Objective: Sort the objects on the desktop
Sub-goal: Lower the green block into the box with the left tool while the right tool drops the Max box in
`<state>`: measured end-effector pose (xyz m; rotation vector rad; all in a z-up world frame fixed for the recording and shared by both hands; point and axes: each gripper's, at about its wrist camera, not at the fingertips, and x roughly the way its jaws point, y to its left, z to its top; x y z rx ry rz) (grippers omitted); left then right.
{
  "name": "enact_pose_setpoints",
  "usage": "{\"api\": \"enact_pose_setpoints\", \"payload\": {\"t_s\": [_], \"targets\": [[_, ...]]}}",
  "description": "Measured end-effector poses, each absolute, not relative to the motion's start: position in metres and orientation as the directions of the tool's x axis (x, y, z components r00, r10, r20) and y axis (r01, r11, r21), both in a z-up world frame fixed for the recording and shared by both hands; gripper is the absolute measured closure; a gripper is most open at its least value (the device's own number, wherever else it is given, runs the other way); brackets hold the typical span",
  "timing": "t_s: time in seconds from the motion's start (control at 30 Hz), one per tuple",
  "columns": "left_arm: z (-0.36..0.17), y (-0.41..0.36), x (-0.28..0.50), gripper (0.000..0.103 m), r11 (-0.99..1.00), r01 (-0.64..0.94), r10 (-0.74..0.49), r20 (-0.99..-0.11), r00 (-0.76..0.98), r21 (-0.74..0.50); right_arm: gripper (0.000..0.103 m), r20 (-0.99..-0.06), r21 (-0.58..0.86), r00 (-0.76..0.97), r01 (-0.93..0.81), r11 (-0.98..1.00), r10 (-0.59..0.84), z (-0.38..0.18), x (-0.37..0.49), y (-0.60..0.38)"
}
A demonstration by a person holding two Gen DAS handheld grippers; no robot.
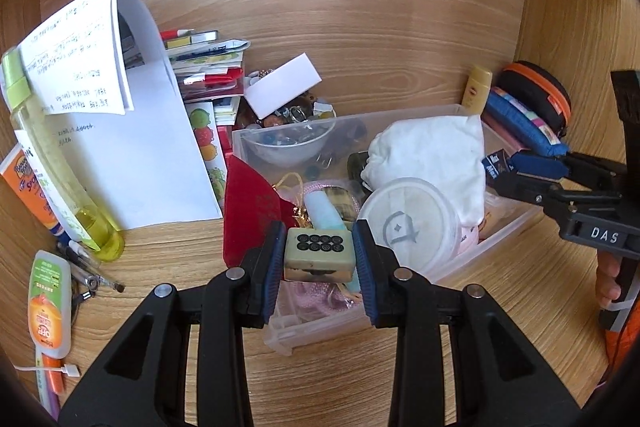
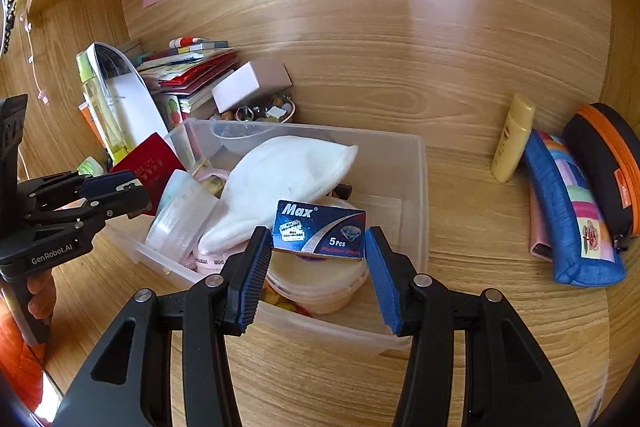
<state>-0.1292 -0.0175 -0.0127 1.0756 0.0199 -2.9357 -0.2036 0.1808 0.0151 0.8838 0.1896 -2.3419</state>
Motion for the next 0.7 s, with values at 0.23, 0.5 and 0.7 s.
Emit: {"api": "enact_pose_setpoints", "payload": {"t_s": [0.23,0.5,0.7], "targets": [[-0.014,-0.009,-0.124,0.052,-1.0,-0.014,-0.004,-0.628,-0.778,0.023,0.049,-0.638,0.066,-0.587,0.604,-0.795,-0.499,0.013,-0.203,0.179],[-0.012,-0.007,-0.12,0.048,-1.0,-0.011,-0.003,-0.621,-0.784,0.019,0.039,-0.647,0.068,-0.577,0.608,-0.791,-0.499,0.014,-0.201,0.178],[-0.004,-0.006,-0.11,0.045,-1.0,0.01,-0.005,-0.62,-0.784,-0.005,0.02,-0.639,0.066,-0.578,0.615,-0.785,-0.507,0.022,-0.185,0.182]]}}
